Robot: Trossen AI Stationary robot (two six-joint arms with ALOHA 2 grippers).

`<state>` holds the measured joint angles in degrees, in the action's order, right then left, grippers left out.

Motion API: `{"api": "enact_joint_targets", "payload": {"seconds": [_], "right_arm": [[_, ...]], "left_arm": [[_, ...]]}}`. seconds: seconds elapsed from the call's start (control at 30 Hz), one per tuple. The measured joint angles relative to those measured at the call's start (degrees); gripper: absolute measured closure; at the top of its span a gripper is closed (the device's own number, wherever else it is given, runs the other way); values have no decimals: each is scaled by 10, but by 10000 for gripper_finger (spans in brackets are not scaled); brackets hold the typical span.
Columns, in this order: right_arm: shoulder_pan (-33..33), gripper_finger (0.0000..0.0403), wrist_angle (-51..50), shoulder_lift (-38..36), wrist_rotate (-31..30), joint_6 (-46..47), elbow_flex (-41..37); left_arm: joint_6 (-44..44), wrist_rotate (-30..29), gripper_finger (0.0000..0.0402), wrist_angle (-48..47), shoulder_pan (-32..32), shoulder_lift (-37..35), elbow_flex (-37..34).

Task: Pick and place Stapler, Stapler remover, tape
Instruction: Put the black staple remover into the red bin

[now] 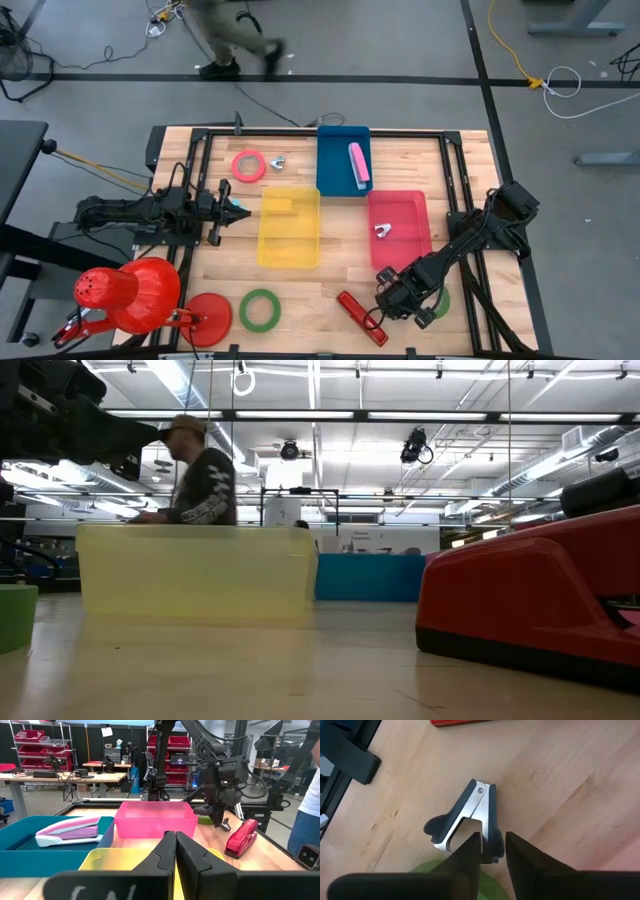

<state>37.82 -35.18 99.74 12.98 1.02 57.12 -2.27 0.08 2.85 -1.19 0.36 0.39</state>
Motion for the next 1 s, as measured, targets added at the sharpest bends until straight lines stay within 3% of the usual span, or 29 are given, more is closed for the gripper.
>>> {"api": "enact_joint_targets", "payload": {"seconds": [0.5, 1.0], "right_arm": [[0, 349, 0, 0, 1, 0, 0], [0, 353, -11, -36, 1, 3, 0]], "left_arm": [[0, 0, 385, -1, 0, 0, 0], [0, 0, 385, -1, 0, 0, 0]]}}
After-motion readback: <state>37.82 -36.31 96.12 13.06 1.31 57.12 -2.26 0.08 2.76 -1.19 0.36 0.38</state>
